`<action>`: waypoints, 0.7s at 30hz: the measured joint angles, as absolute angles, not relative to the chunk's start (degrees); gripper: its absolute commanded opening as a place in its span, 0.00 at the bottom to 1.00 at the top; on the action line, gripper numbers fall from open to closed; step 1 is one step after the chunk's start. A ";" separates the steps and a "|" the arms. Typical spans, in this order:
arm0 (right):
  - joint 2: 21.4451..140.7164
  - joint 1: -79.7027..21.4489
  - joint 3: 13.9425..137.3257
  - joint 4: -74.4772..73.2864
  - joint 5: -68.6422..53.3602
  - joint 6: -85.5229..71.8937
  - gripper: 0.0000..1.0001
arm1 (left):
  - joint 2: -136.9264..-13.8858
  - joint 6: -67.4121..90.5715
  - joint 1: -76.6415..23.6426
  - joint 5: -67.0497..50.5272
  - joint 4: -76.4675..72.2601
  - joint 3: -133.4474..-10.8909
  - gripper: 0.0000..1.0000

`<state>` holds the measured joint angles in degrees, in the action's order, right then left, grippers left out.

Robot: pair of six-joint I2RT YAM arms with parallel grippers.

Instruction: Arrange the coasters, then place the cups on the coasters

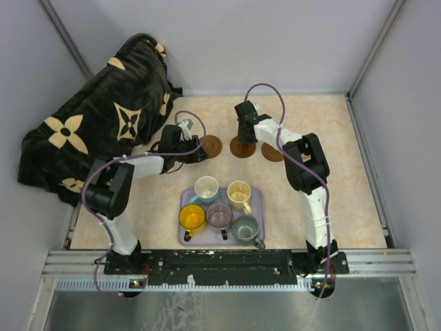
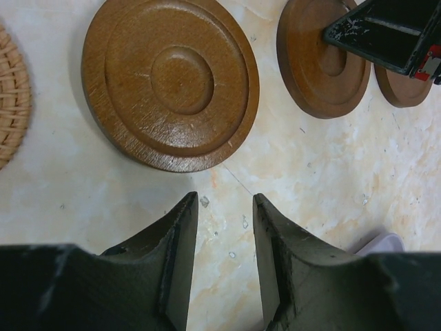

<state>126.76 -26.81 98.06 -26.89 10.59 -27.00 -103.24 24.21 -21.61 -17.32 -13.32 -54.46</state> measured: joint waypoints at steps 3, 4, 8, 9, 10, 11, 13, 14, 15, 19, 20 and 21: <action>127.46 -26.74 99.31 -27.42 10.31 -26.76 0.09 | -104.64 24.18 -21.61 -17.98 -13.41 -55.64 0.44; 127.59 -26.74 99.55 -27.51 10.20 -26.68 0.09 | -105.08 24.18 -21.61 -18.11 -13.58 -56.01 0.44; 127.79 -26.68 99.90 -27.64 9.67 -26.57 0.09 | -107.26 24.10 -21.61 -18.28 -13.91 -58.04 0.44; 127.79 -26.65 99.90 -27.66 9.58 -26.57 0.09 | -107.83 24.05 -21.61 -18.28 -13.93 -58.52 0.44; 127.79 -26.61 99.90 -27.64 9.39 -26.57 0.09 | -108.29 23.97 -21.61 -18.26 -13.89 -58.98 0.44; 127.79 -26.55 99.90 -27.66 9.21 -26.57 0.09 | -108.66 23.94 -21.58 -18.26 -13.89 -59.35 0.44; 127.79 -26.48 99.90 -27.64 8.91 -26.57 0.09 | -109.06 23.86 -21.61 -18.22 -13.89 -59.90 0.44; 127.79 -26.46 99.90 -27.64 8.82 -26.57 0.09 | -109.21 23.73 -21.61 -18.17 -13.87 -60.16 0.44; 127.79 -26.46 99.90 -27.64 8.73 -26.57 0.09 | -109.34 23.57 -21.61 -18.13 -13.91 -60.40 0.44; 128.18 -26.44 100.60 -27.73 7.81 -26.57 0.10 | -110.06 23.09 -21.58 -17.87 -13.78 -61.52 0.44; 128.38 -26.44 100.73 -27.55 7.64 -26.55 0.10 | -110.32 23.00 -21.58 -17.80 -13.72 -61.84 0.44; 128.64 -26.46 101.14 -27.62 7.42 -26.55 0.10 | -110.63 22.87 -21.58 -17.74 -13.72 -62.15 0.44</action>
<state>128.64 -26.46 101.14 -27.62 7.42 -26.55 -110.63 22.87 -21.58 -17.74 -13.72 -62.15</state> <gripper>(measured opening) 0.094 0.441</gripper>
